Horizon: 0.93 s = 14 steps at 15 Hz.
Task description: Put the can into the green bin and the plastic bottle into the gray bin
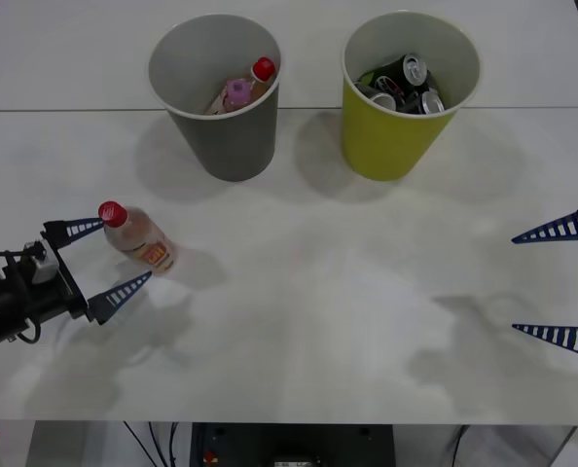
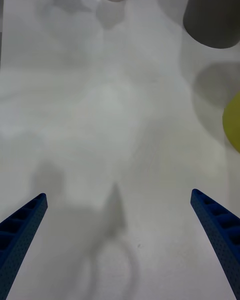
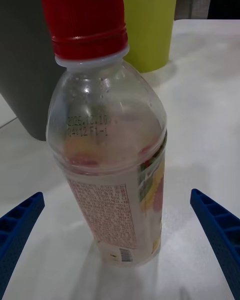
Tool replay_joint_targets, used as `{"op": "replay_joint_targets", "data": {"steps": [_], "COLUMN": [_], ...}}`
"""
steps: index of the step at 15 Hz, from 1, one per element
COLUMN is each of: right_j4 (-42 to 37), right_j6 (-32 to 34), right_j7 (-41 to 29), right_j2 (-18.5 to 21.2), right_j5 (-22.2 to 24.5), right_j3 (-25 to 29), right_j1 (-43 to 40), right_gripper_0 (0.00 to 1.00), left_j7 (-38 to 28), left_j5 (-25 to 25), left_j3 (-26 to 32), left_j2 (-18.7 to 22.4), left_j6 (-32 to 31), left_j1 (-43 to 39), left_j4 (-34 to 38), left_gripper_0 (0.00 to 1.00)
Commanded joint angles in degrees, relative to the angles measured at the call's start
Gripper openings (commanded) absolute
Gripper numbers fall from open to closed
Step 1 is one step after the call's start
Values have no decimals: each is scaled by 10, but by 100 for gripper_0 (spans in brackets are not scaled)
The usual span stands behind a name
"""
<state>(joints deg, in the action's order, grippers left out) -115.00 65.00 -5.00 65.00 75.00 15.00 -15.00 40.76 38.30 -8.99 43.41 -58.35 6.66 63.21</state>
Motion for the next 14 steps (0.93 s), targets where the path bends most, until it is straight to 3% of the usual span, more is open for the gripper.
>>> {"op": "replay_joint_targets", "data": {"steps": [1, 8, 9, 10, 11, 12, 14], "right_j4": [0, 0, 0, 0, 0, 0, 0], "right_j6": [0, 0, 0, 0, 0, 0, 0], "right_j7": [0, 0, 0, 0, 0, 0, 0], "right_j2": [0, 0, 0, 0, 0, 0, 0], "right_j5": [0, 0, 0, 0, 0, 0, 0], "right_j3": [0, 0, 0, 0, 0, 0, 0], "right_j1": [0, 0, 0, 0, 0, 0, 0], "right_gripper_0": [100, 100, 100, 100, 100, 100, 100], "left_j7": [-3, -15, -16, -16, -16, -18, -21], "left_j5": [11, 25, 25, 25, 26, 26, 26], "left_j3": [0, 0, 0, 0, 0, 0, 0], "left_j2": [-13, -40, -43, -46, -46, -46, -46], "left_j6": [6, 17, 17, 18, 18, 18, 18], "left_j1": [12, 27, 27, 27, 27, 26, 26], "left_j4": [-2, -2, -2, -2, -2, -2, -2], "left_gripper_0": [100, 100, 90, 29, 14, 5, 2]}}
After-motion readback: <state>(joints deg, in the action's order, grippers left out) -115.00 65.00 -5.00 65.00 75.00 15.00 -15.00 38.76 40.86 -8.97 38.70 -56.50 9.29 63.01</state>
